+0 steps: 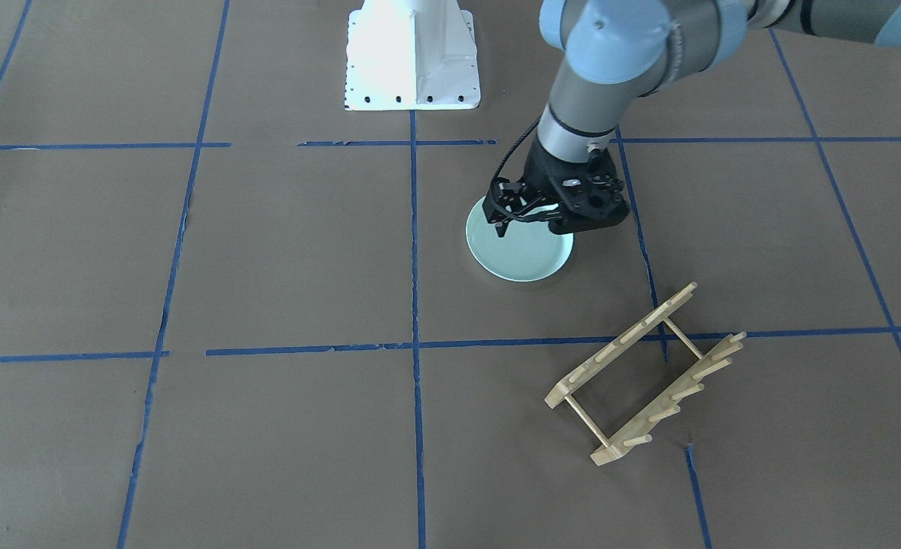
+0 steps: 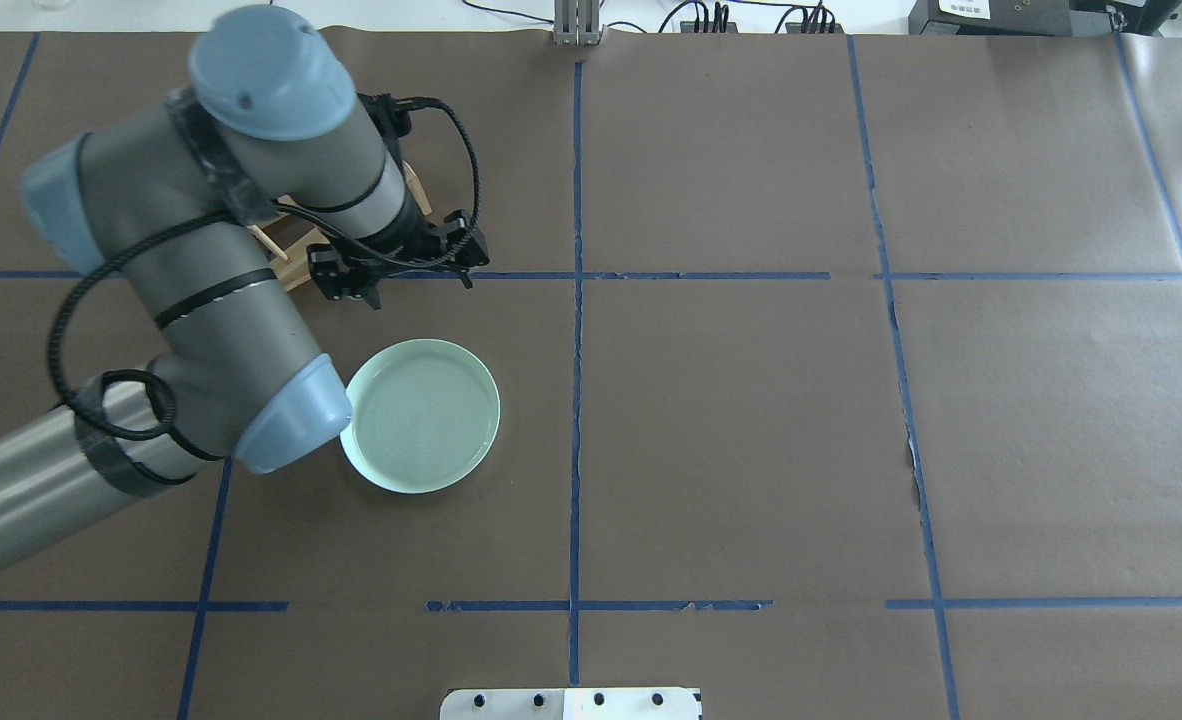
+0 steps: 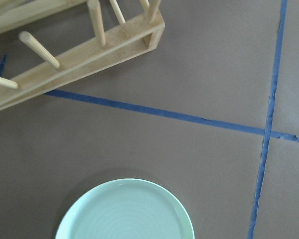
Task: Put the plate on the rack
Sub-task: 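Move the left gripper past the wooden rack down toward the pale green plate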
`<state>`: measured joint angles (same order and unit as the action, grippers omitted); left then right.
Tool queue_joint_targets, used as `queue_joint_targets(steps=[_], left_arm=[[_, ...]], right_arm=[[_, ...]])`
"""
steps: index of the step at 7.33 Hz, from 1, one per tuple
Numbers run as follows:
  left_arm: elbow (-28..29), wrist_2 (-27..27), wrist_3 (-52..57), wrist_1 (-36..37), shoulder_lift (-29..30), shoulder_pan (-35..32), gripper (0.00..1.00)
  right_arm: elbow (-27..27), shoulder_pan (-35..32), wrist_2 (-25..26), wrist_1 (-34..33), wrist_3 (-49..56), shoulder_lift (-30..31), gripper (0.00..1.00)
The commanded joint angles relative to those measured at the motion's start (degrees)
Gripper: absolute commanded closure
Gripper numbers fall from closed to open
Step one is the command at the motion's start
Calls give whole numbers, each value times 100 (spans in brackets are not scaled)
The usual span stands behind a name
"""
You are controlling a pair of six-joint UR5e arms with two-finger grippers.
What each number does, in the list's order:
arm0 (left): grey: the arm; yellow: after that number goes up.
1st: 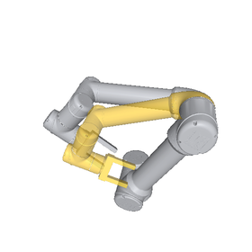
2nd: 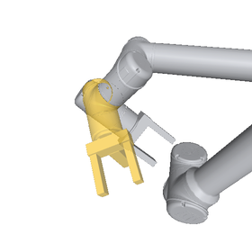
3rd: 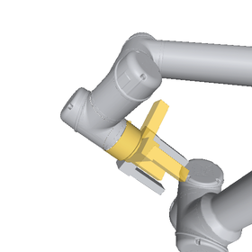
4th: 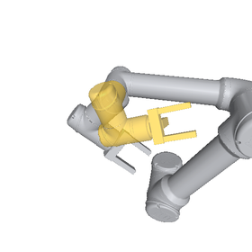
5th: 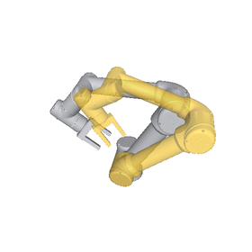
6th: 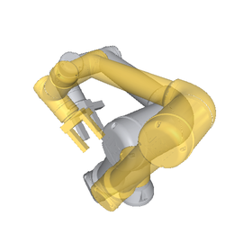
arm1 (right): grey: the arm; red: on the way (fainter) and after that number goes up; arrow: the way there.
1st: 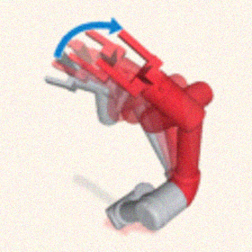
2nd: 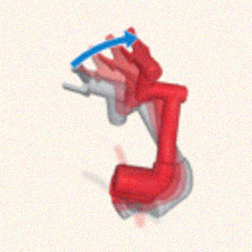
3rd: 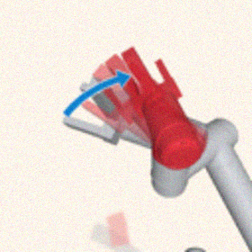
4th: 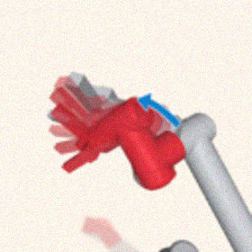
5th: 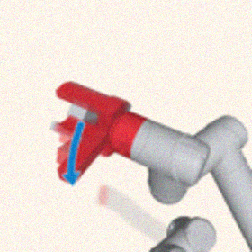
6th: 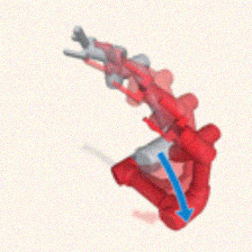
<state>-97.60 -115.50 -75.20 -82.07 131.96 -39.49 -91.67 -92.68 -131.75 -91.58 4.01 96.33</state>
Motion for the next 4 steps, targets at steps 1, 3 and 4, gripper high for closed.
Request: queue_joint_targets(steps=[1, 3, 4], left_arm=[[1229, 543, -441, 68, 602, 633, 2], [1523, 686, -547, 25, 612, 942, 22], [1568, 678, -566, 16, 621, 996, 40]], right_arm=[[0, 4, 0, 0, 3, 0, 0], [0, -5, 0, 0, 3, 0, 0], [0, 4, 0, 0, 3, 0, 0]])
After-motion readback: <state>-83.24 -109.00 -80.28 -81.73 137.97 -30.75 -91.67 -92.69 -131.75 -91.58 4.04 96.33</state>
